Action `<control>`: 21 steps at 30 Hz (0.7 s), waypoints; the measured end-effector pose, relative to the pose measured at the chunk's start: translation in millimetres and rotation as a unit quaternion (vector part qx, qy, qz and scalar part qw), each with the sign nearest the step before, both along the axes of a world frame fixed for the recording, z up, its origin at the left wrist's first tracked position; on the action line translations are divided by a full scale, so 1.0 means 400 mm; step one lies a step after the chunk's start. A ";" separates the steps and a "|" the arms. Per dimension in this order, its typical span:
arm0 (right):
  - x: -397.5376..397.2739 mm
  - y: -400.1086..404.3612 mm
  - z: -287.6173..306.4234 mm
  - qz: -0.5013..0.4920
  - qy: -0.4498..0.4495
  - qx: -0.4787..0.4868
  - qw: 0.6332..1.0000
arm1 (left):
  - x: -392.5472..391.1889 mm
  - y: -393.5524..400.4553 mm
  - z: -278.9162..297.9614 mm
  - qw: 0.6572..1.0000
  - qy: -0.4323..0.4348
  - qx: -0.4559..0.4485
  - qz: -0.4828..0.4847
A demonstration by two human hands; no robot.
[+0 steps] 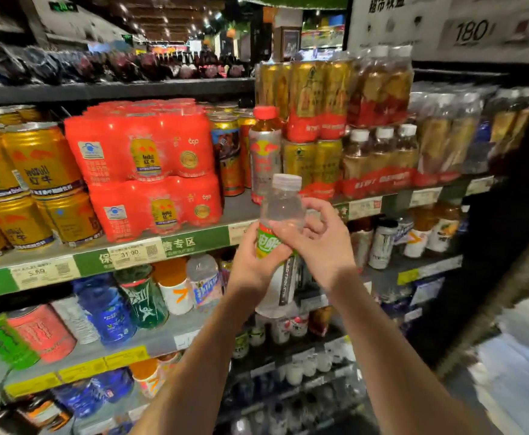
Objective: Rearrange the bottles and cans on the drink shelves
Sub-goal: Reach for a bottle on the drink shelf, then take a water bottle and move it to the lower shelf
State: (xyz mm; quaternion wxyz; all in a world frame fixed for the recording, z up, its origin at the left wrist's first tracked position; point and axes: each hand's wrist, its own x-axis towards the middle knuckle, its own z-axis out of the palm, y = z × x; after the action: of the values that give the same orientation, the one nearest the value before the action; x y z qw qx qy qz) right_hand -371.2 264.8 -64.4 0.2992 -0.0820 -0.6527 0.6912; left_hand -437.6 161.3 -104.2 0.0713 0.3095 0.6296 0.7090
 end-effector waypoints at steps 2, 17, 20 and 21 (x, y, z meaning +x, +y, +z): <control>0.006 0.041 -0.048 0.019 -0.008 -0.039 0.999 | 0.015 0.027 -0.033 0.999 -0.037 0.019 0.024; -0.089 0.522 -0.384 -0.067 -0.210 0.194 0.956 | 0.080 0.279 -0.147 0.941 -0.212 0.055 0.259; -0.124 0.544 -0.398 -0.100 -0.186 0.279 0.937 | 0.089 0.297 -0.136 0.937 -0.206 0.076 0.272; -0.127 0.547 -0.397 -0.107 -0.173 0.291 0.935 | 0.095 0.301 -0.129 0.936 -0.204 0.085 0.273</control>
State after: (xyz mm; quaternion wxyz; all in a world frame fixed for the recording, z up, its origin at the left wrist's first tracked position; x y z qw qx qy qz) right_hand -422.0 483.7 -223.1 0.2641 -0.1788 -0.8547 0.4097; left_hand -399.8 281.9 -155.9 -0.0240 -0.0208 0.5994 0.7998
